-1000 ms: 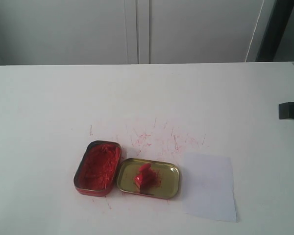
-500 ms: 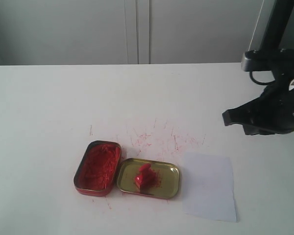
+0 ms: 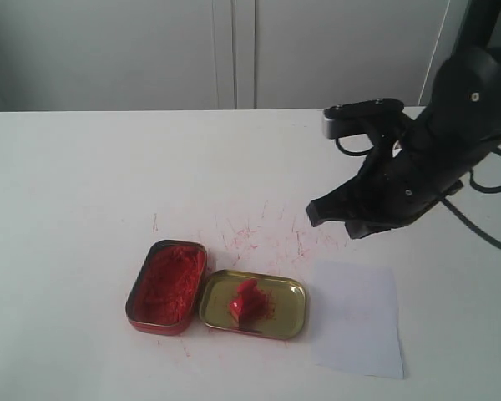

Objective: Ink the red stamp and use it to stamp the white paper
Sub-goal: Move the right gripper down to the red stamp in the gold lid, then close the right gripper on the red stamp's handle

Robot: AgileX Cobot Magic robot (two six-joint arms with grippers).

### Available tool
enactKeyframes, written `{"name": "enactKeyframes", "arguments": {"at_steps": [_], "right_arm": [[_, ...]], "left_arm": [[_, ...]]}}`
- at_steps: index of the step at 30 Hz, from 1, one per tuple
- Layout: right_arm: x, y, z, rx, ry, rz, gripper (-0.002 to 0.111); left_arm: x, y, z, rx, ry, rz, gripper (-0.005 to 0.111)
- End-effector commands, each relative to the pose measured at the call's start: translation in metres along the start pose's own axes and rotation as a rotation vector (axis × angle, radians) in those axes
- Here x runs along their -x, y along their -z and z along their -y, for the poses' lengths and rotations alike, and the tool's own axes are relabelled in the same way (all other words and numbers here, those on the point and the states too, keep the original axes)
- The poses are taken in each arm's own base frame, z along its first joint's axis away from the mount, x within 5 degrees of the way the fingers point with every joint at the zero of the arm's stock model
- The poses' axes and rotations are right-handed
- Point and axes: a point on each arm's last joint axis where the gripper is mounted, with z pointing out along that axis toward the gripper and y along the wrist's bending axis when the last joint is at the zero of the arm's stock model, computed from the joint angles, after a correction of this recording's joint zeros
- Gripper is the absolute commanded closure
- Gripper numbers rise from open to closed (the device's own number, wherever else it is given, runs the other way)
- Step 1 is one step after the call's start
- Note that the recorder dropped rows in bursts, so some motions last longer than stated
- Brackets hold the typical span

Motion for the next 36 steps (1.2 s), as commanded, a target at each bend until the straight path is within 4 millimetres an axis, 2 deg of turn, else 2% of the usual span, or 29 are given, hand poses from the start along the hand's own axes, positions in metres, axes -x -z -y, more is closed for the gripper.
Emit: {"name": "enactKeyframes", "arguments": {"at_steps": [1,12,19,24,36], "right_arm": [[0.01,-0.008,-0.018,0.022,0.08,-0.02,0.108],[0.023,-0.028,-0.064,0.069,0.246,-0.088,0.108],[0.024,-0.034,-0.09,0.108,0.523,-0.11,0.108],[0.022,-0.034,-0.098,0.136,0.712,-0.11,0.108],[0.022,-0.033,-0.102,0.211,1.121,-0.061,0.108]], "left_arm": [[0.0,0.0,0.0,-0.003,0.009,0.0,0.107],[0.0,0.0,0.0,-0.003,0.009,0.0,0.107],[0.0,0.0,0.0,-0.003,0.009,0.0,0.107],[0.0,0.0,0.0,-0.003,0.009,0.0,0.107],[0.0,0.0,0.0,-0.003,0.009,0.0,0.107]]}}
